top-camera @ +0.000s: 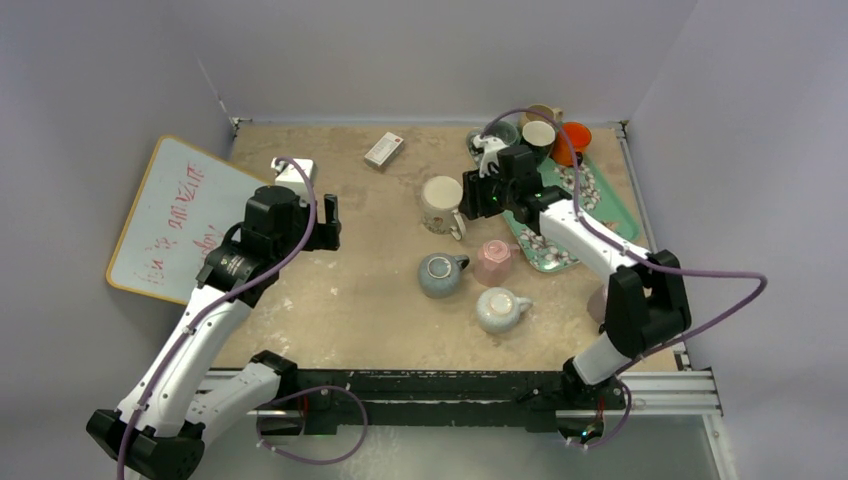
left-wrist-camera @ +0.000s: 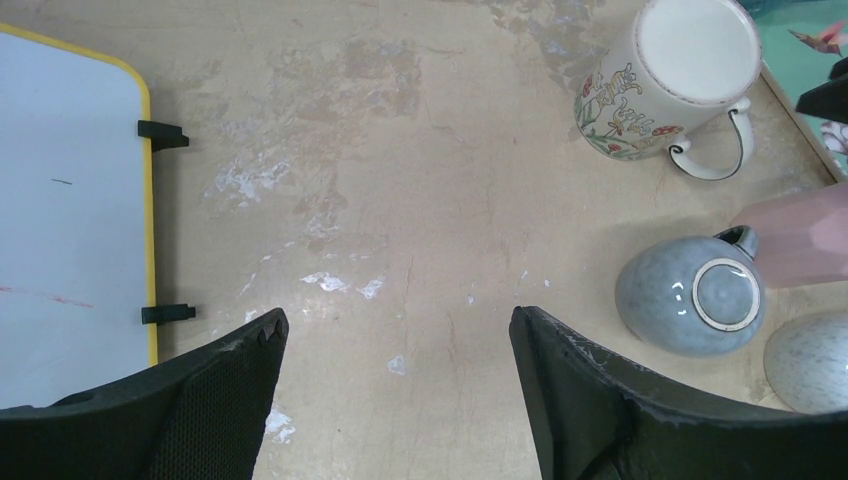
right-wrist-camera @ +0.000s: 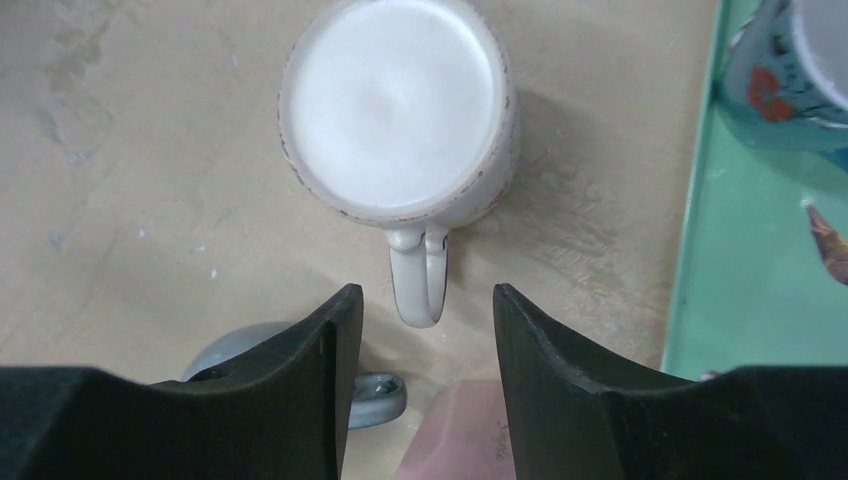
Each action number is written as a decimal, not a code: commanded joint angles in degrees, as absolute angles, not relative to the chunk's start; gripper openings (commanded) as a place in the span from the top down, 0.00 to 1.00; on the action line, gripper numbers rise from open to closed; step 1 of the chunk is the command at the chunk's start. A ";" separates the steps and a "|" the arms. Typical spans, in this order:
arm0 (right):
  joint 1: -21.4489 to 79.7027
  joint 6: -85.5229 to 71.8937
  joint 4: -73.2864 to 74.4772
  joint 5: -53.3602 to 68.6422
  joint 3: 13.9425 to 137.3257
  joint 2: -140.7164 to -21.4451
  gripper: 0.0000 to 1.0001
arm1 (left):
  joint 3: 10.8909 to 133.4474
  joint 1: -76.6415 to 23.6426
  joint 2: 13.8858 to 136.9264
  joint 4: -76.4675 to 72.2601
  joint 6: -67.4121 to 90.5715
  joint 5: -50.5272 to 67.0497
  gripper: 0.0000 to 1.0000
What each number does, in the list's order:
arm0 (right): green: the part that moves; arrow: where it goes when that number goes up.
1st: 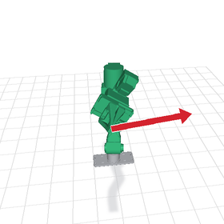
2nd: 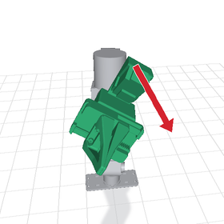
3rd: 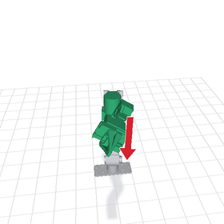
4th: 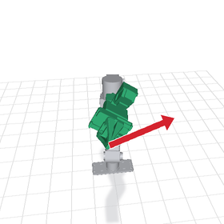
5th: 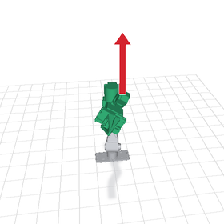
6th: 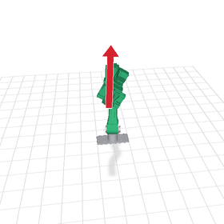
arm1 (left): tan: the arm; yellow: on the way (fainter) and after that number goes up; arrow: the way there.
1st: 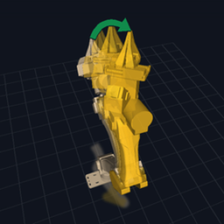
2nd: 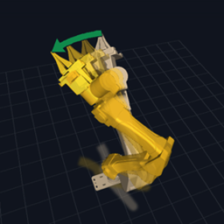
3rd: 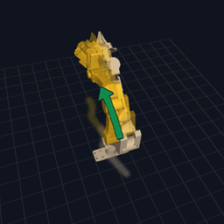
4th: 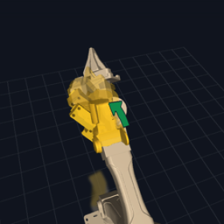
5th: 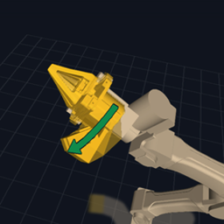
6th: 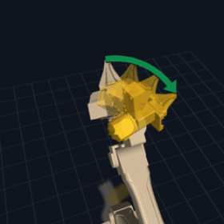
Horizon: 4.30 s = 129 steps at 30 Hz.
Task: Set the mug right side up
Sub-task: Move the cup to the center of the board, then turn over the cup at the center of the board.
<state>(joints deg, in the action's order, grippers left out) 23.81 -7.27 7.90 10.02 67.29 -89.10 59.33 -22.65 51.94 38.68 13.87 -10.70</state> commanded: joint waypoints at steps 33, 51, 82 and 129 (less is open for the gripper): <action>37.79 -32.07 -9.45 16.71 76.14 -105.89 0.57 | 62.72 -22.76 58.11 37.33 26.57 -7.44 0.24; 27.82 -37.03 -10.77 8.07 57.06 -80.83 0.38 | 61.46 -27.68 75.66 21.21 32.64 -3.82 0.44; 26.60 -37.77 -13.87 1.73 48.64 -69.32 0.25 | 76.02 -35.57 102.01 22.41 31.70 -20.04 0.58; 34.16 -72.45 -27.18 16.95 54.81 -87.40 0.31 | 58.16 -15.68 79.69 12.85 54.81 4.27 1.00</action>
